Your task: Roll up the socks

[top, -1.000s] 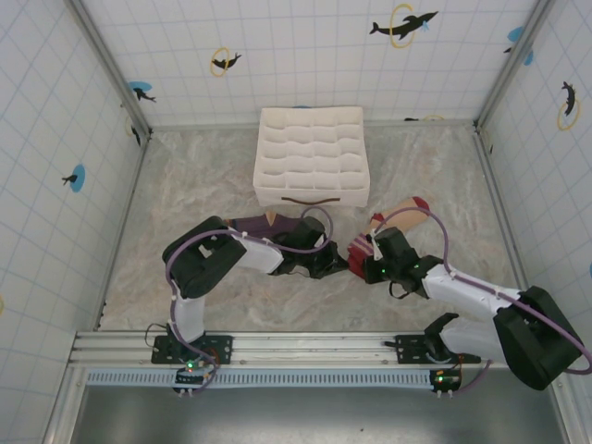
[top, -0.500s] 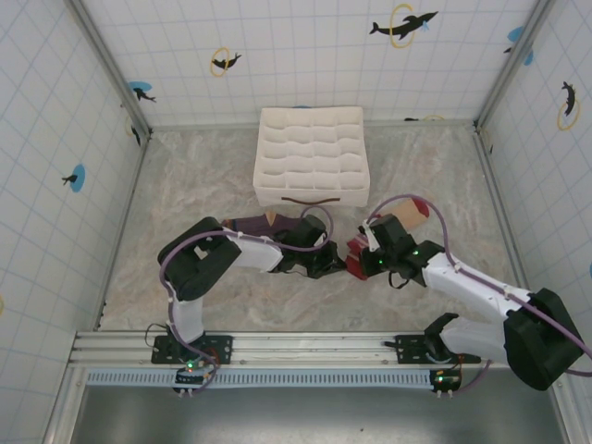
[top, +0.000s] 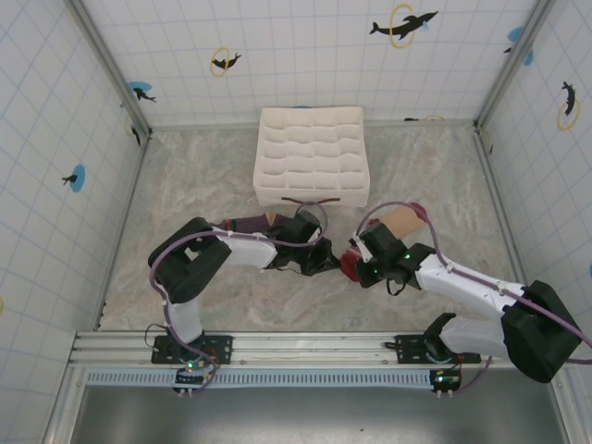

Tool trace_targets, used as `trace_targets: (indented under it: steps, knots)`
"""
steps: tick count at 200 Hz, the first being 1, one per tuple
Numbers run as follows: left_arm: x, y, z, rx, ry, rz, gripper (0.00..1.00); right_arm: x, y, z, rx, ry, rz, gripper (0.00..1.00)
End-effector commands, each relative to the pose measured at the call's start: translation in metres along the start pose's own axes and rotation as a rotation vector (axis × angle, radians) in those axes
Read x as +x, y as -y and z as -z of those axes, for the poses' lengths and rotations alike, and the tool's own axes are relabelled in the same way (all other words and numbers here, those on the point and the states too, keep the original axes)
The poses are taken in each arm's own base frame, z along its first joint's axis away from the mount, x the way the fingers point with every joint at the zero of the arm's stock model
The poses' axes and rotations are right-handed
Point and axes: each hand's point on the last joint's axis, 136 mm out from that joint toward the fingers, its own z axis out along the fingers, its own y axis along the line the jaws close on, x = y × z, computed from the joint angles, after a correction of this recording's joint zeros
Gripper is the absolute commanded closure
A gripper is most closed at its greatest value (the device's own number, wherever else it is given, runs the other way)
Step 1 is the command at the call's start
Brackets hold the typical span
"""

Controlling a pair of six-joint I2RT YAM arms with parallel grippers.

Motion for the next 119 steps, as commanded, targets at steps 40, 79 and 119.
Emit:
trace_targets:
  steps: [40, 79, 119]
  knots:
    - [0.01, 0.005, 0.007, 0.024, -0.05, -0.012, 1.0, -0.006, -0.004, -0.003, 0.028, 0.07, 0.05, 0.57]
    - [0.014, 0.003, 0.007, 0.021, -0.069, 0.002, 1.0, -0.009, -0.009, -0.002, 0.042, 0.108, 0.077, 0.44]
    - [0.014, 0.009, 0.007, 0.043, -0.08, 0.012, 1.0, 0.004, -0.004, -0.01, 0.12, 0.09, 0.089, 0.41]
